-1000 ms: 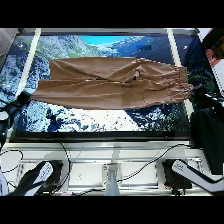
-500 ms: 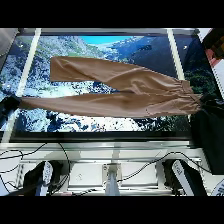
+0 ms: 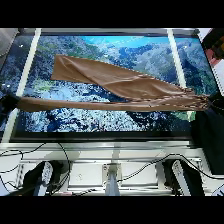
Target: Fold the clothes and pants, and hang the long-sleeved shirts on hangers.
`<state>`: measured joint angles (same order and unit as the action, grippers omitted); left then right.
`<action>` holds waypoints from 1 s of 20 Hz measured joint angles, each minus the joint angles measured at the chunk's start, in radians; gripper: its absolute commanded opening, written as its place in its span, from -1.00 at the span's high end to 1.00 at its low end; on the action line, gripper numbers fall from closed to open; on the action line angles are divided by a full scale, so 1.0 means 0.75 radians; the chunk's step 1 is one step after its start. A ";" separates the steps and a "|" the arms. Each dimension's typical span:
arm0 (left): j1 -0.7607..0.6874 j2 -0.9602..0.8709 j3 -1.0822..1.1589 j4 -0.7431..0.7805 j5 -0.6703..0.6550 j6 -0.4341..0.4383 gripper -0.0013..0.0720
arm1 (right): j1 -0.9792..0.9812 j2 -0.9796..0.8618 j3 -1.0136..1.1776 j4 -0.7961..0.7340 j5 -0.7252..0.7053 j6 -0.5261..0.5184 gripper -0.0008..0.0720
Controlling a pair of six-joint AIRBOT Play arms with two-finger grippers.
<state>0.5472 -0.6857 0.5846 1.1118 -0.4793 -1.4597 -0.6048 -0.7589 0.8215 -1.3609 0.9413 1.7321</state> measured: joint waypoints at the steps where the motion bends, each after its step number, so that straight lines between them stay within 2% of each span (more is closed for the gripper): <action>1: -0.032 -0.056 0.024 -0.015 0.034 0.000 0.93 | 0.000 -0.020 0.002 0.030 -0.001 0.004 0.88; 6: -0.239 -0.442 0.325 -0.047 0.184 -0.001 0.93 | 0.000 -0.123 0.006 0.148 -0.094 0.015 0.88; 12: -0.413 -0.967 0.859 -0.055 0.210 -0.049 0.94 | 0.000 -0.334 0.080 0.329 -0.234 0.022 0.88; 16: -0.457 -1.190 1.098 -0.054 0.210 -0.120 0.94 | 0.020 -0.533 0.244 0.382 -0.274 0.088 0.88; 20: -0.468 -1.331 1.217 -0.054 0.226 -0.221 0.94 | 0.093 -0.705 0.366 0.403 -0.419 0.237 0.88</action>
<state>0.1959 -1.6836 1.4975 1.0714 -0.3096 -1.6253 -0.5354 -1.2877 1.0962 -1.0588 0.6270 1.9099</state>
